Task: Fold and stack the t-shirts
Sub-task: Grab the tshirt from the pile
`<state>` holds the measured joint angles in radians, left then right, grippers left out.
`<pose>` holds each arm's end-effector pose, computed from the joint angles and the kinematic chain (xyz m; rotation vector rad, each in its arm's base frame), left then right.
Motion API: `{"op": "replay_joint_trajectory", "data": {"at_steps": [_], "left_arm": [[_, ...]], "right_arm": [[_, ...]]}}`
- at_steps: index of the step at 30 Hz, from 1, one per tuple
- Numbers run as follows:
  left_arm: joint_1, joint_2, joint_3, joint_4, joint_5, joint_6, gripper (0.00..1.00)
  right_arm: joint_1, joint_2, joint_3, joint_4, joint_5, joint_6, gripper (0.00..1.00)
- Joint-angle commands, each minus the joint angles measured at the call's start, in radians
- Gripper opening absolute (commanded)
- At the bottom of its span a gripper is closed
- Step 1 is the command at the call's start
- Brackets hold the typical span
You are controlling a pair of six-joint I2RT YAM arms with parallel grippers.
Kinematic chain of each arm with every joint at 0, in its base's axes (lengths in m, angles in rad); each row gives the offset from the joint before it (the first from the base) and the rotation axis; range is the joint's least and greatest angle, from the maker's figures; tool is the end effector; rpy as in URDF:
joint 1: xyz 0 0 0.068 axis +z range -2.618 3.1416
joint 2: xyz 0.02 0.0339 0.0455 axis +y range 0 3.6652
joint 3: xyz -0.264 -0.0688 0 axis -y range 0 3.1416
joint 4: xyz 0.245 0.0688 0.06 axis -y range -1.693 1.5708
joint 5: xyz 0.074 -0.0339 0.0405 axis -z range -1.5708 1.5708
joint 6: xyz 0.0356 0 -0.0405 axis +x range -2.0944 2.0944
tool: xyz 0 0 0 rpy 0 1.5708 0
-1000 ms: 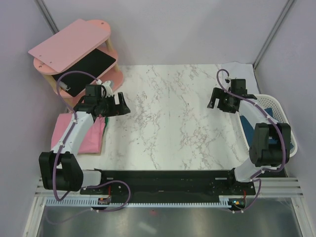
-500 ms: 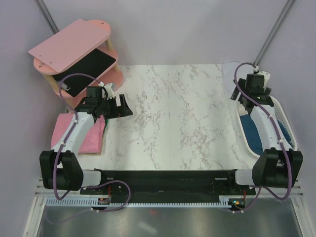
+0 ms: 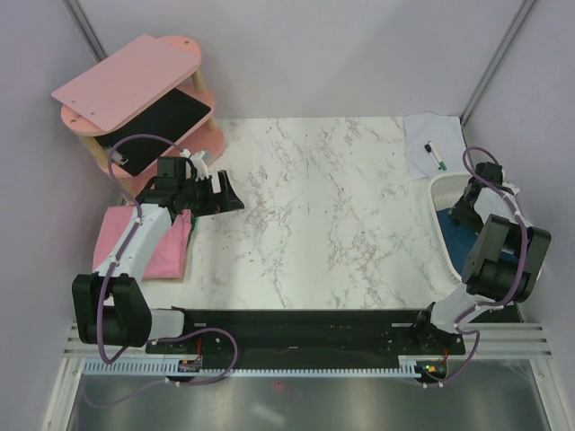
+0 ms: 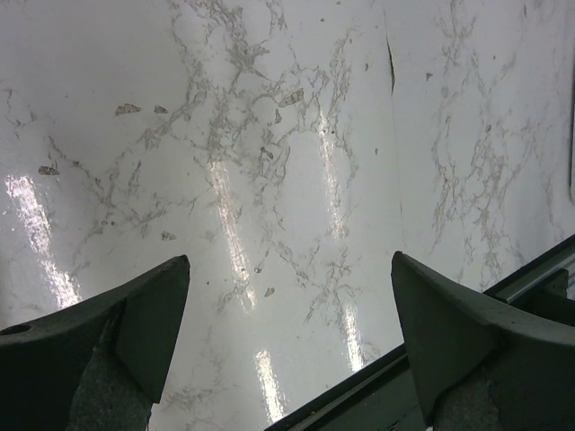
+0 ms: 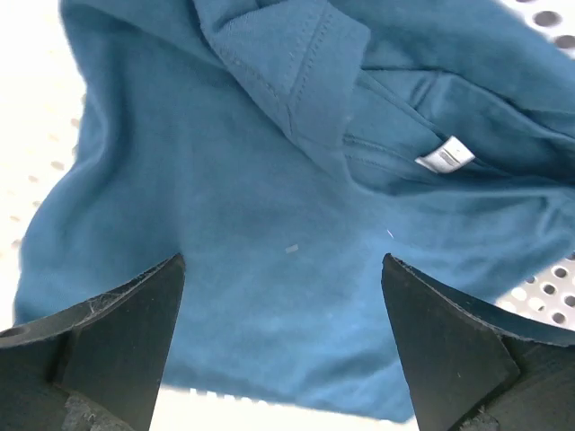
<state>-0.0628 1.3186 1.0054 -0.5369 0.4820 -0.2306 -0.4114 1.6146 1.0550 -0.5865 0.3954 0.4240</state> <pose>0.2738 -0.0337 0.2714 0.0204 2.4151 -0.7172 0.2833 -0.1386 0.2007 1.1877 2.3920 -0.5308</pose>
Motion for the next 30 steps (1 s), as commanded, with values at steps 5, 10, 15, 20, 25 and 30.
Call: {"op": "replay_joint_trajectory", "data": {"at_steps": [5,10,15,20,25,30], "left_arm": [[0.003,-0.007,0.007,0.018,0.041,-0.021,1.00],[0.003,-0.007,0.002,0.017,0.032,-0.016,0.99],[0.003,-0.005,-0.001,0.017,0.020,-0.013,0.95],[0.003,-0.002,-0.002,0.018,0.012,-0.012,0.88],[0.003,0.002,-0.001,0.018,0.007,-0.009,0.86],[0.003,0.004,0.001,0.018,0.003,-0.009,0.84]], "right_arm": [[0.000,0.161,0.085,0.034,0.105,0.025,0.98],[0.000,0.205,0.083,0.080,0.073,0.019,0.91],[0.002,0.214,0.069,0.131,-0.015,0.006,0.33],[0.000,0.148,0.059,0.154,-0.075,-0.007,0.00],[0.005,-0.056,0.053,0.185,-0.133,-0.028,0.00],[0.045,-0.205,0.109,0.157,-0.121,-0.048,0.00]]}}
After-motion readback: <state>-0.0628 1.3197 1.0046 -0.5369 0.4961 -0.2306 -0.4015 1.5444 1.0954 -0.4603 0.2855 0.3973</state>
